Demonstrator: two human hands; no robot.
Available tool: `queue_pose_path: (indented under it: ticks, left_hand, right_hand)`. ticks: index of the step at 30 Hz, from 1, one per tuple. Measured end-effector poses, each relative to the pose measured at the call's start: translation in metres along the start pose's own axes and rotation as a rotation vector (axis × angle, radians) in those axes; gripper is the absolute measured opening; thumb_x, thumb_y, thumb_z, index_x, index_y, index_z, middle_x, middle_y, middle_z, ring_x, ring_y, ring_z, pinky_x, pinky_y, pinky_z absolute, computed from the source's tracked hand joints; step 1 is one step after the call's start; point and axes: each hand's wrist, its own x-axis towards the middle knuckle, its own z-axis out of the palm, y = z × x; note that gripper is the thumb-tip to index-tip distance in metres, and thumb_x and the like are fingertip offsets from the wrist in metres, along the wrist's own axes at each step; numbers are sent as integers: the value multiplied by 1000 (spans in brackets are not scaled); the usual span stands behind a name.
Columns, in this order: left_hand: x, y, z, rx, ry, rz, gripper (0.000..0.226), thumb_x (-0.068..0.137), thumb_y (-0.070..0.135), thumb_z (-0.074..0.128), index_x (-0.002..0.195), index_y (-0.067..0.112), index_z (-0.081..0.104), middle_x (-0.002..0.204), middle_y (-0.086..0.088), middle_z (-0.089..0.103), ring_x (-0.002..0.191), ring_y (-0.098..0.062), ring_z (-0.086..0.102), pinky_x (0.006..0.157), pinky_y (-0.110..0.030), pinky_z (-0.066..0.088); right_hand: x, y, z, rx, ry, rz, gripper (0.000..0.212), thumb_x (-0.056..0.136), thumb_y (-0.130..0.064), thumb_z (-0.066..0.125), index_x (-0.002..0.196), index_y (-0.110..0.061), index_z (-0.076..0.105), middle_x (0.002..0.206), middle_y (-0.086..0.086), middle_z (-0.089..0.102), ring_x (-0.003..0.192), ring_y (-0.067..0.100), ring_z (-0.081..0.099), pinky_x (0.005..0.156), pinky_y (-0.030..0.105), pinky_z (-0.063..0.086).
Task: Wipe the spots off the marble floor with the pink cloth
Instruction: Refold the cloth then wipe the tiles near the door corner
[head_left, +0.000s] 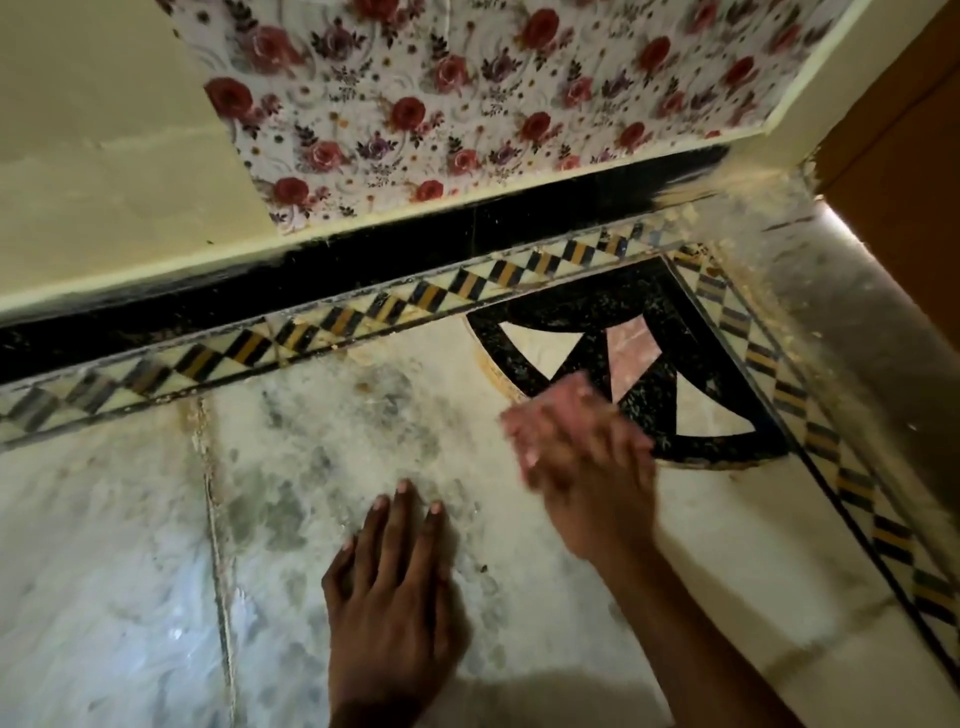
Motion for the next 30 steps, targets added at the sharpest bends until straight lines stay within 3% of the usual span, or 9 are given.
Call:
queue_pose_path:
  ticks: [2,4,8,12,15,19,22,26,30]
  left_hand:
    - [-1,0,0,3,-7,-1,66,95,44,41,158,29,51,175,-3,32,161,-23,31,117,-53,35]
    - [-2,-1,1,10,-4,1,66,95,44,42,159,29,50,175,-3,33,161,-23,32,118,-52,34]
    - [0,-1,-1,24,-29,-1,66,95,44,42,158,29,50,175,-2,32,161,-24,32,117,-52,34]
    - [-2,0,-2,39,-62,-8,63,98,43,40,159,30,49,177,-2,28,162,-25,30,115,-52,35]
    - [-1,-1,-2,42,-69,-7,64,99,44,41,161,30,46,177,-1,26,163,-24,28,116,-52,33]
    - [-1,1,-2,56,-66,-12,65,98,45,41,161,30,46,177,-2,28,163,-25,28,117,-52,32]
    - [-1,-1,-4,59,-60,3,66,97,45,39,160,27,48,176,-4,30,161,-26,32,115,-53,33]
    - [0,0,-4,62,-60,2,65,98,43,39,160,27,49,176,-4,29,162,-26,31,115,-53,33]
    - [0,-1,-3,56,-47,-1,64,98,43,40,160,28,47,176,-3,29,162,-25,31,117,-53,31]
  right_hand:
    - [43,-8,-8,130,20,292,62,105,-68,20,165,-61,5,182,-2,-14,168,36,-6,131,64,2]
    - [96,-46,-13,240,43,365,63,108,-68,23,167,-57,3,180,1,-24,166,39,-20,130,69,-5]
    - [95,-105,-1,95,-66,-103,61,111,-64,26,167,-58,2,179,-3,-29,164,35,-28,126,61,-19]
    - [-13,-47,12,-25,-21,-296,61,105,-73,12,165,-61,10,183,-9,-9,169,28,-6,134,58,4]
    - [-20,18,2,-26,-42,24,67,101,-73,14,166,-59,4,183,3,-4,168,39,3,132,63,10]
    - [71,-10,-19,192,74,419,67,104,-73,18,168,-56,5,182,4,-17,167,40,-13,131,69,-2]
    - [98,-61,-16,187,14,242,62,109,-69,23,165,-60,0,181,3,-22,165,40,-20,130,70,-5]
    - [-7,-57,4,36,13,-122,60,109,-67,25,165,-61,5,183,-4,-11,169,31,-9,134,61,4]
    - [-88,16,7,29,43,214,62,104,-69,26,165,-61,13,184,-1,2,167,36,10,131,64,16]
